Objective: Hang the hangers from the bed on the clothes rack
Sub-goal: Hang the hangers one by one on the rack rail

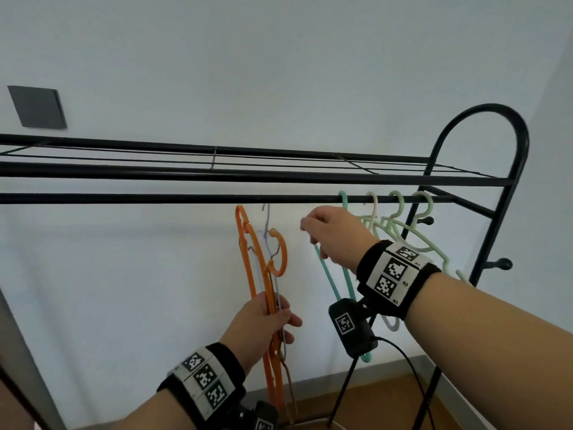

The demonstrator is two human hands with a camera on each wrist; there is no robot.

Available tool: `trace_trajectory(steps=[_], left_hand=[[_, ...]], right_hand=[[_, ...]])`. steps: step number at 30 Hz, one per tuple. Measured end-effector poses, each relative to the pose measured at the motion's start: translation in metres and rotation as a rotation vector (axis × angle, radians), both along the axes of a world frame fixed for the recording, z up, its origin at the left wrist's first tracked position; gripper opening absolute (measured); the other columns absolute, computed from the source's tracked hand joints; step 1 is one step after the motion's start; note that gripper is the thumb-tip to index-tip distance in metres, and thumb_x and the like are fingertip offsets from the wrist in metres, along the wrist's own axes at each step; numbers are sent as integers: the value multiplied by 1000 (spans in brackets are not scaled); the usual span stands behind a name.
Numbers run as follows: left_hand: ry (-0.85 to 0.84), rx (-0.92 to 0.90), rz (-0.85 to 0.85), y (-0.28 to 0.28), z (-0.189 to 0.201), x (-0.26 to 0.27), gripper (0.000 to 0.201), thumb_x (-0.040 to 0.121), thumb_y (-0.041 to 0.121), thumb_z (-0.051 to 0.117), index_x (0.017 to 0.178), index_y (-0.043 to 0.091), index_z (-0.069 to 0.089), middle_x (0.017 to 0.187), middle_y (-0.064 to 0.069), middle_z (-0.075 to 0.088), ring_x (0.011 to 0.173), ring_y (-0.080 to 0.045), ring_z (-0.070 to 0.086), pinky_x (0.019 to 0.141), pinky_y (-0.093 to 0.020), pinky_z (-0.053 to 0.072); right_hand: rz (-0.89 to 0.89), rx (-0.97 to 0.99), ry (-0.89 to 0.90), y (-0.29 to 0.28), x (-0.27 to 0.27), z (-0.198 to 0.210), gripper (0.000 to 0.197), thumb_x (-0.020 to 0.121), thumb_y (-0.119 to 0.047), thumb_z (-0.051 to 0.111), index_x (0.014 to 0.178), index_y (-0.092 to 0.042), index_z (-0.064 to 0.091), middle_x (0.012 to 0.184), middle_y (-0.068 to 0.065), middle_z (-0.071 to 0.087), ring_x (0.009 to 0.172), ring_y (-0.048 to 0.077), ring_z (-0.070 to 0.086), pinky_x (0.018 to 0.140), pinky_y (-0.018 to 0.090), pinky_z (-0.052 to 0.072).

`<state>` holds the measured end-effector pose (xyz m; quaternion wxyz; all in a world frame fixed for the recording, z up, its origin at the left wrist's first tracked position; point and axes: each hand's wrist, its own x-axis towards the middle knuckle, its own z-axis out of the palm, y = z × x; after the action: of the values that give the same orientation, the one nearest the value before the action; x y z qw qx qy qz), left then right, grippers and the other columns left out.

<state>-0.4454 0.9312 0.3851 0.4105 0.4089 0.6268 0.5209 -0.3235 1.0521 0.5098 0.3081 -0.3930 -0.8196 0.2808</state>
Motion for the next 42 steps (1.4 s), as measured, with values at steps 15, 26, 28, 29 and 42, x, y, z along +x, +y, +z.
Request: trace_trajectory(steps=[15,26,28,29,42], left_hand=[[-9,-74,-157,-22,-8,1,14,101,21,56,109,15,66,97,-1,81,79,-22,75,88,-41,61],[-144,8,-6,-1,15,-19,20,104,19,52,113,5,64,70,-4,71,57,-17,65,61,-29,51],[-160,28,-5,3,20,-22,21,104,17,51,115,4,63,66,-2,66,53,-16,61,61,-29,49],[-163,35,-6,4,23,-24,21,104,16,50,115,4,63,65,-2,65,53,-15,60,60,-29,49],[-82,53,-40,11,43,-30,18,104,17,50,109,8,66,69,-5,64,54,-15,61,57,-24,54]], right_hand=[[-14,-2,-176,12,-27,-35,39,106,-41,41,93,-21,72,84,2,69,76,22,66,65,30,48],[0,104,-57,14,-8,-22,39,107,-38,38,95,-17,69,91,-1,67,82,15,61,69,29,46],[0,119,-41,16,-9,-13,39,107,-38,38,96,-15,68,87,-1,65,79,13,59,65,26,44],[0,129,-48,18,-10,-9,39,107,-38,38,95,-16,68,85,-2,64,79,14,59,63,27,42],[-76,30,-252,49,-23,-6,40,107,-35,39,92,-15,70,76,-3,61,76,19,59,62,29,40]])
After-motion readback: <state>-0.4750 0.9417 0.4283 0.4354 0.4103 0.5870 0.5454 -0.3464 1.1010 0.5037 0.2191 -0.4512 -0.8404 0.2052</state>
